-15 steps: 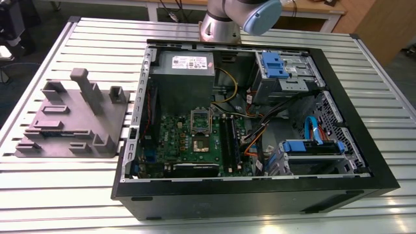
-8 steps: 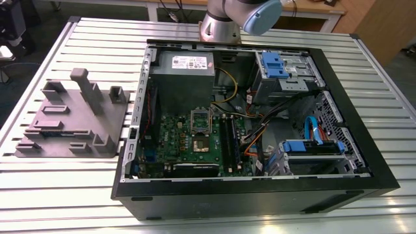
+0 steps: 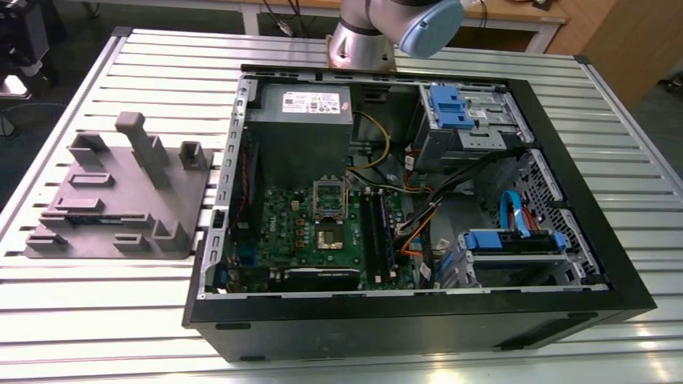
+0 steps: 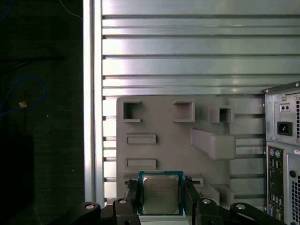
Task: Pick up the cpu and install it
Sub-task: 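Pick up the cpu and move it towards the insertion slot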
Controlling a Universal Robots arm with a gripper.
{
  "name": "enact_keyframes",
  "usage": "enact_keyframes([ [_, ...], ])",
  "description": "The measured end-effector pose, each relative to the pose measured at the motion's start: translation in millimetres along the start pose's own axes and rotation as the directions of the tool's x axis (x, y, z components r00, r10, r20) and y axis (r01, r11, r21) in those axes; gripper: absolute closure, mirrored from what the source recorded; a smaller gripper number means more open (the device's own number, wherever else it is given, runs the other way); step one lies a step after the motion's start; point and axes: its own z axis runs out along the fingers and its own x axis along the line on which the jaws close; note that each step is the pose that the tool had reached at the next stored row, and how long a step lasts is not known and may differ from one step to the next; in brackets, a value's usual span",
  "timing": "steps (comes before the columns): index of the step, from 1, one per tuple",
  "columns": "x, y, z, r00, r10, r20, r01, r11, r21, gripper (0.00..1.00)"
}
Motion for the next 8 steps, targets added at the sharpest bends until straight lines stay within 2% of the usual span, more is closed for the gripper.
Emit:
enact_keyframes([
  [8, -2.1, 0.1, 0.1, 1.0000, 0.000, 0.0000, 0.000, 1.0000, -0.0001, 0.53],
])
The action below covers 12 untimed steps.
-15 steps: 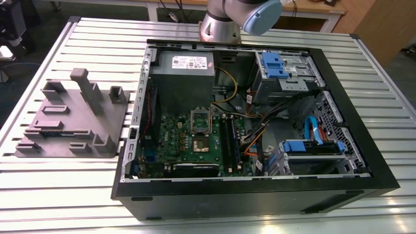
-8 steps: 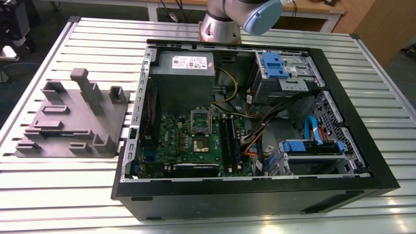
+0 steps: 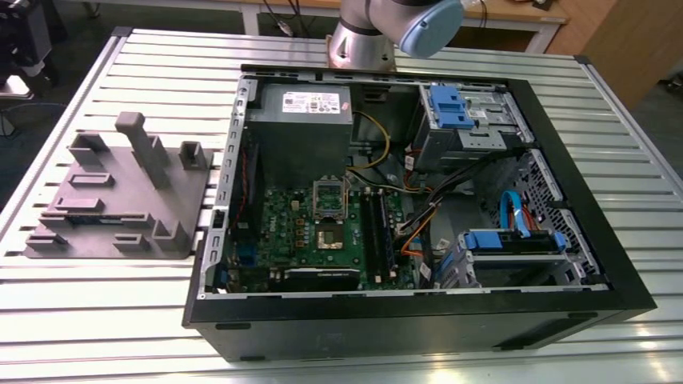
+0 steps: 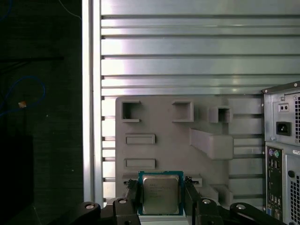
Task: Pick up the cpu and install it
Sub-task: 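Pick up the cpu and move it towards the insertion slot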
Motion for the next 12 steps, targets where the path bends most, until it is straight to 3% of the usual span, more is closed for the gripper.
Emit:
enact_keyframes([
  [12, -2.7, 0.1, 0.0, 1.0000, 0.000, 0.0000, 0.000, 1.0000, 0.0000, 0.53],
])
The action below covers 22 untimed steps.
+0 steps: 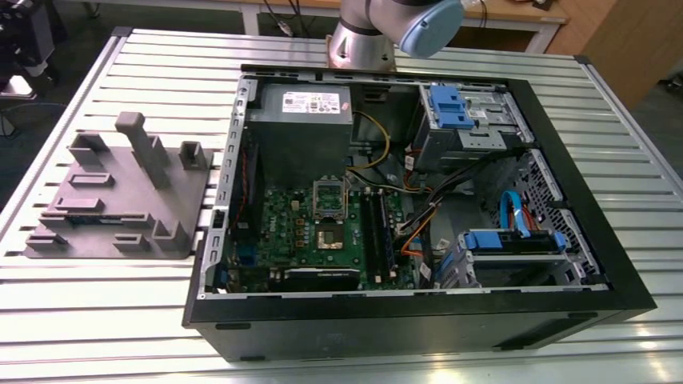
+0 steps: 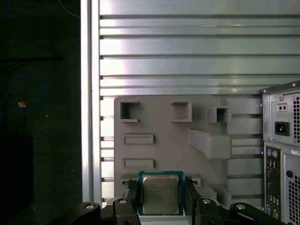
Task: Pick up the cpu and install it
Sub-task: 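Pick up the cpu and move it towards the insertion slot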
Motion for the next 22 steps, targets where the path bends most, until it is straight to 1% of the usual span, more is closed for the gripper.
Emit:
enact_keyframes([
  [15, -3.3, 0.1, 0.0, 1.0000, 0.000, -0.0001, 0.000, 1.0000, 0.0000, 0.53],
  [17, -5.6, 0.2, 0.1, 1.0000, 0.000, 0.0000, 0.000, 1.0000, 0.0000, 0.53],
  [21, -6.1, 0.2, 0.1, 1.0000, 0.000, 0.0000, 0.000, 1.0000, 0.0000, 0.53],
  [22, -9.2, 0.3, 0.2, 1.0000, 0.000, 0.0000, 0.000, 1.0000, 0.0000, 0.53],
])
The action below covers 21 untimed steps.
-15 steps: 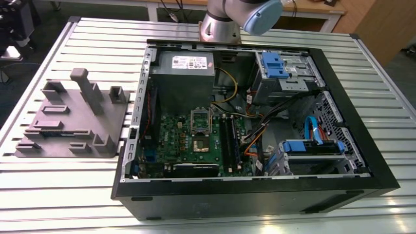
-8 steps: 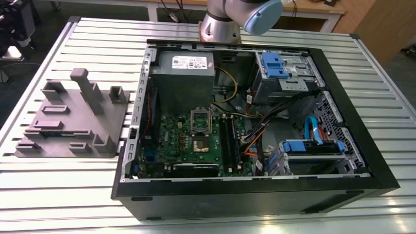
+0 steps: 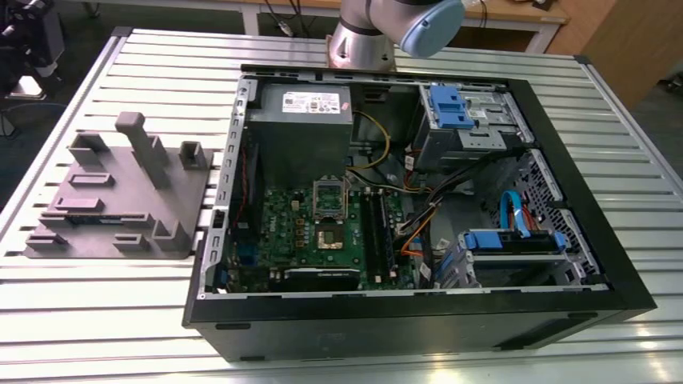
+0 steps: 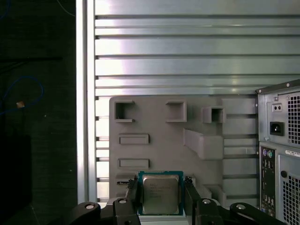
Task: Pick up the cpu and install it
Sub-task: 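Pick up the cpu and move it towards the insertion slot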
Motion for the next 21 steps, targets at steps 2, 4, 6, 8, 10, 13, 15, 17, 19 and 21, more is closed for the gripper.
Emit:
enact_keyframes([
  [2, -2.5, 0.1, 0.0, 1.0000, 0.000, -0.0001, 0.000, 1.0000, 0.0001, 0.53],
  [4, -2.9, 0.1, 0.0, 1.0000, 0.000, 0.0000, 0.000, 1.0000, 0.0000, 0.53],
  [6, -3.6, 0.1, 0.0, 1.0000, 0.000, -0.0001, 0.000, 1.0000, 0.0001, 0.53],
  [8, -4.2, 0.1, 0.1, 1.0000, 0.000, 0.0000, 0.000, 1.0000, 0.0000, 0.53],
  [10, -4.9, 0.2, 0.1, 1.0000, 0.000, 0.0000, 0.000, 1.0000, 0.0000, 0.53],
  [13, -5.8, 0.2, 0.0, 1.0000, 0.000, -0.0001, 0.000, 1.0000, 0.0001, 0.53],
  [15, -6.4, 0.2, 0.1, 1.0000, 0.000, 0.0000, 0.000, 1.0000, 0.0001, 0.53],
  [17, -6.9, 0.2, 0.1, 1.0000, 0.000, -0.0001, 0.000, 1.0000, 0.0001, 0.53],
  [19, -11.8, 0.4, 0.2, 1.0000, 0.000, 0.0000, 0.000, 1.0000, 0.0000, 0.53],
  [21, -13.8, 0.4, 0.2, 1.0000, 0.000, 0.0000, 0.000, 1.0000, 0.0000, 0.53],
])
